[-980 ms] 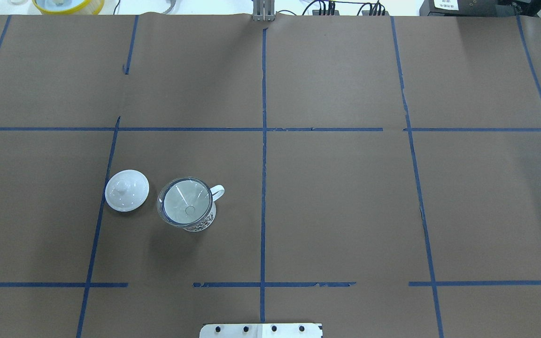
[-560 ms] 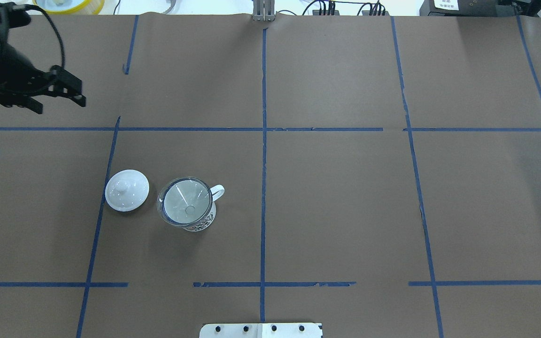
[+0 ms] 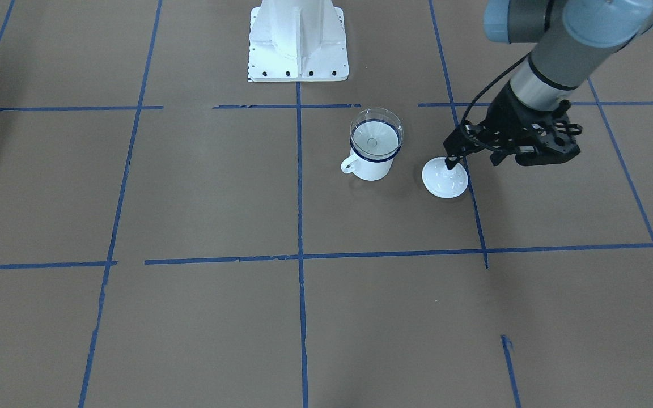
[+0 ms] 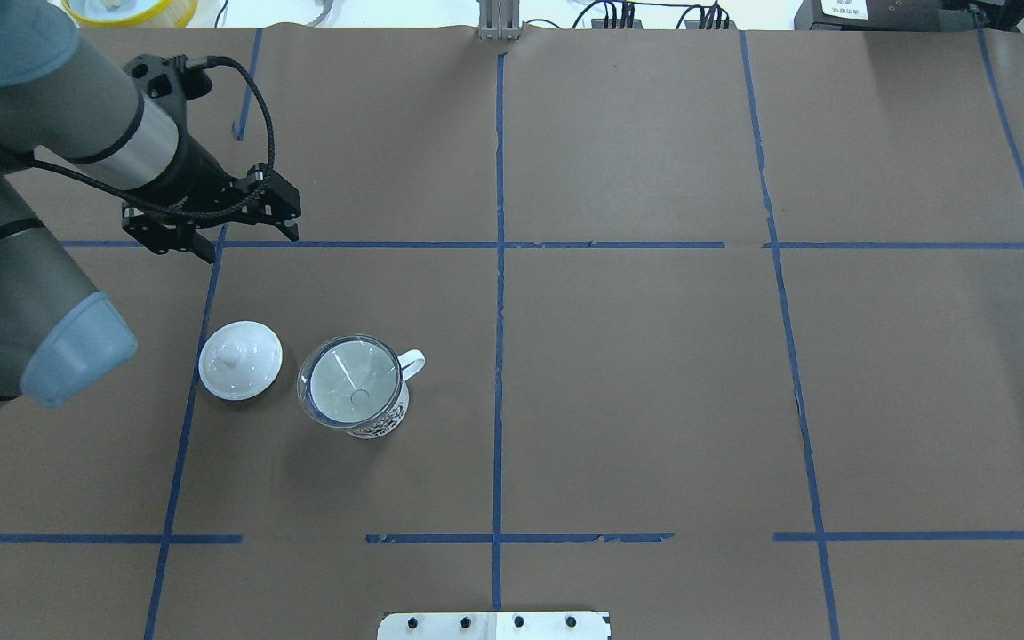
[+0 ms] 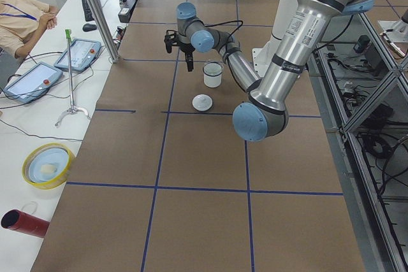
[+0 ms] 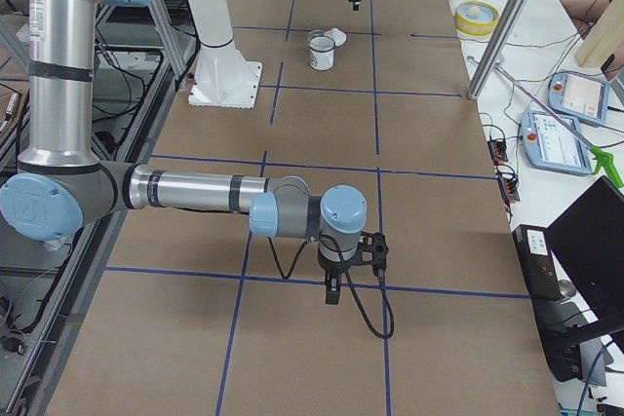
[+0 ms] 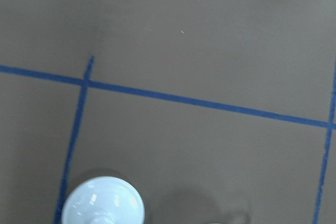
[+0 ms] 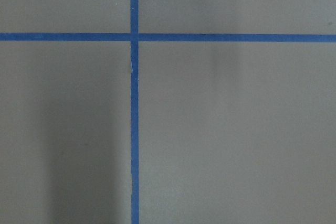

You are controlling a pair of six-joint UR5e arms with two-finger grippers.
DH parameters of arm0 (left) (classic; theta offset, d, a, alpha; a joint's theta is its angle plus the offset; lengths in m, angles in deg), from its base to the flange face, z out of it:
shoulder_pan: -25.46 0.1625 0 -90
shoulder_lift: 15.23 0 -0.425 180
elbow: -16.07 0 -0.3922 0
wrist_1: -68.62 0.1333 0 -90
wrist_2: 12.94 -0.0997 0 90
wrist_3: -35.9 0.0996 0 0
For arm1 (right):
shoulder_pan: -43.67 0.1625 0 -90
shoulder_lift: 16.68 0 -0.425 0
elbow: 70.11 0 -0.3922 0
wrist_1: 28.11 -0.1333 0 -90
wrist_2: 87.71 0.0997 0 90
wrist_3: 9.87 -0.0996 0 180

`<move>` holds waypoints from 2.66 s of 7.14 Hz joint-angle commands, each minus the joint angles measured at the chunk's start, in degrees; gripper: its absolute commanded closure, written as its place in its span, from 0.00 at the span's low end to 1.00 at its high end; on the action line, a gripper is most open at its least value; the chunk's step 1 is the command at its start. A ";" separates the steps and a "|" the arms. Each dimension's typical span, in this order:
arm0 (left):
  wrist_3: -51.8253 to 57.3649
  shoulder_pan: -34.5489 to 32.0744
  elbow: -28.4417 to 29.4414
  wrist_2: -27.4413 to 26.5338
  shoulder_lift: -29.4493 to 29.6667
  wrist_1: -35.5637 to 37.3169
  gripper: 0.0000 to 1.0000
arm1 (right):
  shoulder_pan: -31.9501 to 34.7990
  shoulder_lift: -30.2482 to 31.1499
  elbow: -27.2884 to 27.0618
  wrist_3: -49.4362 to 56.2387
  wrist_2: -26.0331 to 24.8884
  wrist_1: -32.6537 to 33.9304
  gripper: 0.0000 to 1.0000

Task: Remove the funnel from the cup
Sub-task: 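Move the left gripper over the clear funnel sitting in the mug, then lower the left gripper and close it on the funnel rim, then lift the funnel up out of the mug with the left gripper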

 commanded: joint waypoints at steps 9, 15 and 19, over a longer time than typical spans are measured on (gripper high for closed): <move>-3.66 15.32 9.10 -11.44 11.87 8.88 0.41 | 0.00 0.00 -0.03 0.00 0.00 0.00 0.00; -3.75 15.67 5.85 -11.35 13.71 17.03 1.00 | 0.00 0.00 -0.03 0.00 0.00 0.00 0.00; -3.84 14.36 0.93 -11.70 18.53 26.52 1.00 | 0.00 0.00 -0.03 0.00 0.00 0.00 0.00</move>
